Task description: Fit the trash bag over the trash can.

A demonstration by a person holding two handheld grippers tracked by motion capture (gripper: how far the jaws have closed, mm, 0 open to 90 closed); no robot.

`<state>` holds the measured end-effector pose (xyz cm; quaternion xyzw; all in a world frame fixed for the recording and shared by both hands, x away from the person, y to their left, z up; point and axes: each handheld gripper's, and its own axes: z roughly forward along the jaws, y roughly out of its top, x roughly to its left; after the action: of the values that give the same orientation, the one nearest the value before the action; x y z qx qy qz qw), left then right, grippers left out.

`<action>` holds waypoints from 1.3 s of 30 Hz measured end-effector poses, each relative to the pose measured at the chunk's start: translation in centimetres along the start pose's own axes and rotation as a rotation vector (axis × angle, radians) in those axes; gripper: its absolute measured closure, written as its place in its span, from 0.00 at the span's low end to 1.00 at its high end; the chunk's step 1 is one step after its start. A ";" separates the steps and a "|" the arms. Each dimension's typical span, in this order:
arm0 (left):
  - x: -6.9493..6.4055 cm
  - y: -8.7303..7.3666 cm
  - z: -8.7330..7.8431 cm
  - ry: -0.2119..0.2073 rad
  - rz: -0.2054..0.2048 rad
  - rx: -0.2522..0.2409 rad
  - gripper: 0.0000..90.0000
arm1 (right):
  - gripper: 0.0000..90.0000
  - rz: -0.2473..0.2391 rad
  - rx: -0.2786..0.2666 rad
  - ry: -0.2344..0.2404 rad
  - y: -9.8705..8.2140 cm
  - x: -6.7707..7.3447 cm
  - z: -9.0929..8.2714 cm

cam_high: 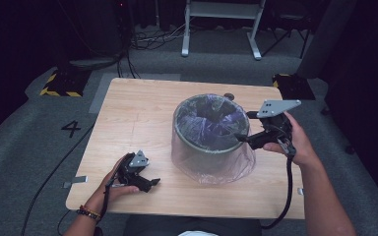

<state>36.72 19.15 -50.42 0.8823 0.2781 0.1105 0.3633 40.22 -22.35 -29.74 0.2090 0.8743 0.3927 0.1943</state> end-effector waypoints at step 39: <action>0.0 0.0 0.0 0.000 0.000 -0.001 0.10 | 0.20 0.051 0.044 -0.045 -6.1 -0.5 -1.3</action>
<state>36.72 19.15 -50.42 0.8822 0.2782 0.1106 0.3636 38.69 -27.06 -33.53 0.2445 0.8725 0.3733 0.1991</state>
